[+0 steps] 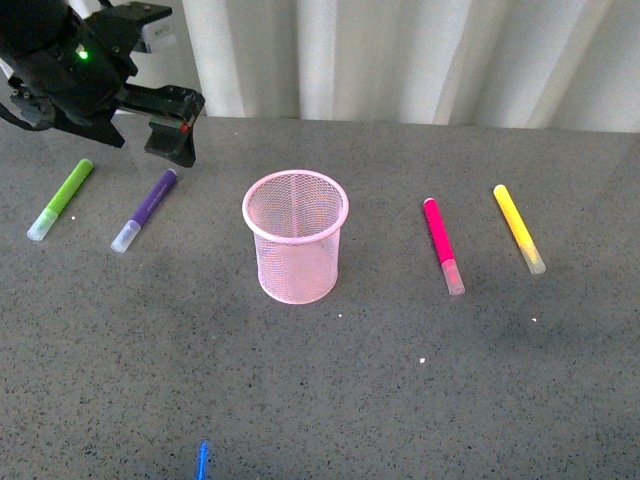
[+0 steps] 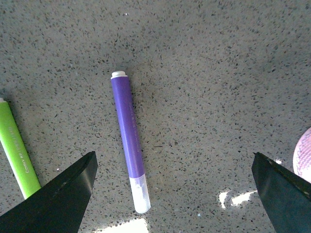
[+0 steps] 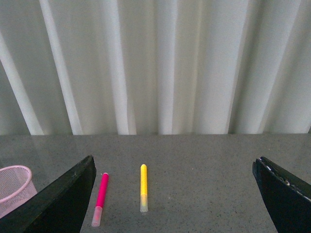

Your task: Insert purple and pink pens into pink cup

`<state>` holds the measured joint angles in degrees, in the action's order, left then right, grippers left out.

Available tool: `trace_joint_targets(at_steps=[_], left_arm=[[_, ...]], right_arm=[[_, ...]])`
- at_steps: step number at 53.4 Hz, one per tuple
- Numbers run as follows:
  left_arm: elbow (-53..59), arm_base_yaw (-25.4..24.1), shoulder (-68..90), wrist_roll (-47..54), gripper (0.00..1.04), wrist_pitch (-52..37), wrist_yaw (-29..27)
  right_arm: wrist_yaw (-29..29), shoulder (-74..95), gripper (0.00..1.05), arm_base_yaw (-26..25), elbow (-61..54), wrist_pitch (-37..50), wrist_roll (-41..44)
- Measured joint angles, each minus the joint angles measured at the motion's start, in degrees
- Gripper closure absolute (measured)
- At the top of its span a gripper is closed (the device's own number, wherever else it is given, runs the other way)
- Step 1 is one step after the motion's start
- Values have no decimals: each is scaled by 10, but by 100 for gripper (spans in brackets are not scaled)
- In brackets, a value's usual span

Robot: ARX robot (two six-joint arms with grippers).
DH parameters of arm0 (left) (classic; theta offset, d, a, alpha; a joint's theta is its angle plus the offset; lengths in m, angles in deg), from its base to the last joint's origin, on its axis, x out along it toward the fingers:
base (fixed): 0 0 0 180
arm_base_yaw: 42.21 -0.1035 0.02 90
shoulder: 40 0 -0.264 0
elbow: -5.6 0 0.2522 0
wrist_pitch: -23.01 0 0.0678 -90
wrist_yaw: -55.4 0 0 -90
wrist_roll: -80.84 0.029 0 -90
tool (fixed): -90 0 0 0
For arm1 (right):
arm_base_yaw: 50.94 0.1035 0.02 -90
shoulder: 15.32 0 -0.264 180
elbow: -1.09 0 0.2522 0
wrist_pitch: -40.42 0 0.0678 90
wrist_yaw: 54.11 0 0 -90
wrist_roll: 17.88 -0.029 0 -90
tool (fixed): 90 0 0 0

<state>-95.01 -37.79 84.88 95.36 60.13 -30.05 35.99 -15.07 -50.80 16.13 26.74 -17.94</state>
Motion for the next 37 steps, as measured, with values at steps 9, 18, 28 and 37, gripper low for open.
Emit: trace_joint_targets(at_steps=[9, 18, 28, 37], left_arm=[[-29, -2, 47, 4, 7, -5, -1], [-71, -7, 88, 7, 7, -4, -3], [-102, -16, 118, 14, 7, -5, -3], [-110, -24, 137, 24, 7, -11, -5]], right_arm=[[0, 0, 7, 0, 0, 0, 0], [0, 0, 7, 0, 0, 0, 0], [0, 0, 7, 0, 0, 0, 0], [0, 0, 7, 0, 0, 0, 0]])
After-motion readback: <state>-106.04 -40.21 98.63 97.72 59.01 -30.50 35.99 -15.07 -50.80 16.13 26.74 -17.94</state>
